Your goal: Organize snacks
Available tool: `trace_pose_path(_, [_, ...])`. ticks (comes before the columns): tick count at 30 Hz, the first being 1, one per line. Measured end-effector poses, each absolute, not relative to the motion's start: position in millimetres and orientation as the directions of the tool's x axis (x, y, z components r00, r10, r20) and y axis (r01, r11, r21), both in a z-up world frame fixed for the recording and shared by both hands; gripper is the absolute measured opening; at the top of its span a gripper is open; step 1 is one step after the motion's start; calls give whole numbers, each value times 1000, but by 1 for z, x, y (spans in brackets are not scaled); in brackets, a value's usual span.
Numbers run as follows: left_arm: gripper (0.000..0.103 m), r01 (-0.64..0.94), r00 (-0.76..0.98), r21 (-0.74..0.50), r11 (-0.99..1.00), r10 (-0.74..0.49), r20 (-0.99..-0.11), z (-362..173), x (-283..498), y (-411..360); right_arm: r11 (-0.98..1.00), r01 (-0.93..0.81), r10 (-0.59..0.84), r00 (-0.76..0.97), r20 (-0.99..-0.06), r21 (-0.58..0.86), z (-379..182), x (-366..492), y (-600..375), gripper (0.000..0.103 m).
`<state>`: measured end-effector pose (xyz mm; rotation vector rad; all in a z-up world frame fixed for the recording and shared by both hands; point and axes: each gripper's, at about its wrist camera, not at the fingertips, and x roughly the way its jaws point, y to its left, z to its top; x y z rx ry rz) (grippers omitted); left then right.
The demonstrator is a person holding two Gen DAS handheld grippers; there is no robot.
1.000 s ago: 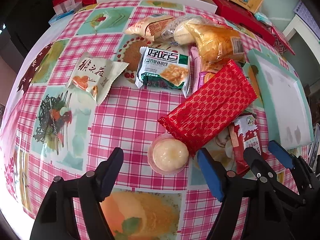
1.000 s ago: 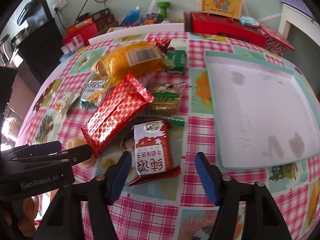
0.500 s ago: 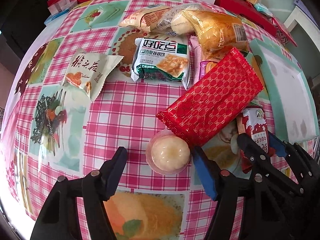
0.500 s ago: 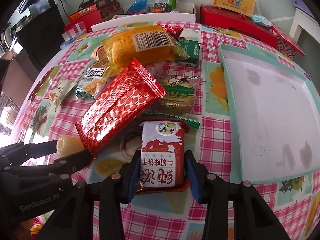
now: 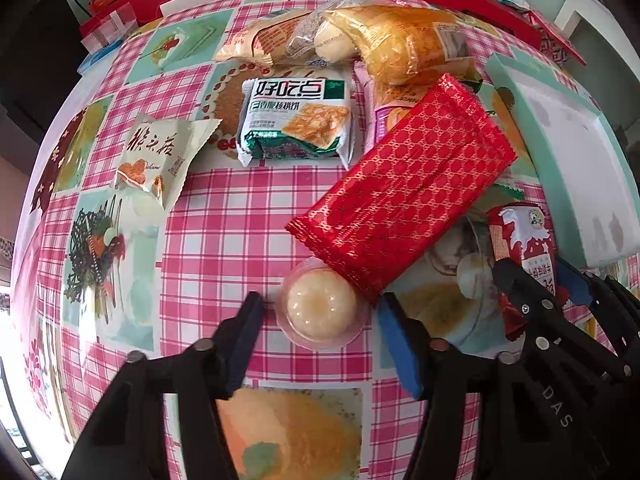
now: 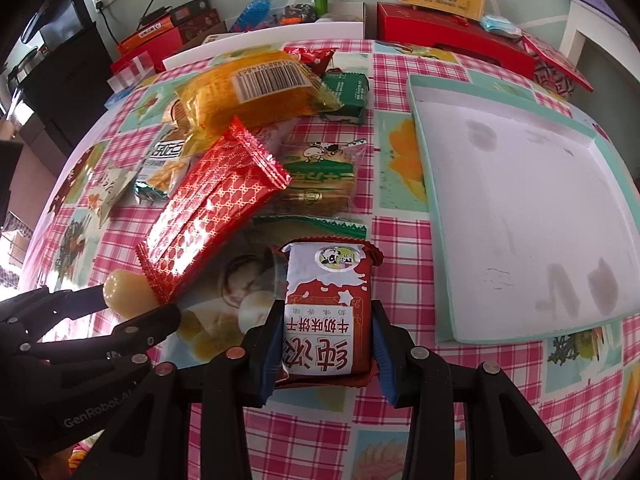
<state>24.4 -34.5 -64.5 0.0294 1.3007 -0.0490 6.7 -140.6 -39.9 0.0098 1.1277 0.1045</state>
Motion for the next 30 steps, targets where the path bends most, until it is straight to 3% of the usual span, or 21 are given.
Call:
trace_pose_path(12, [46,29,272,-27,999,-34,-962,-57,22,-24,995,-78,88,423,-902,60,-40,8,-139,42])
trace_pose_path(30, [46,-31,342,-51,998,-38,-939,-19,12,10,994,-69,107,464,-879,84,-28,1,-141,42])
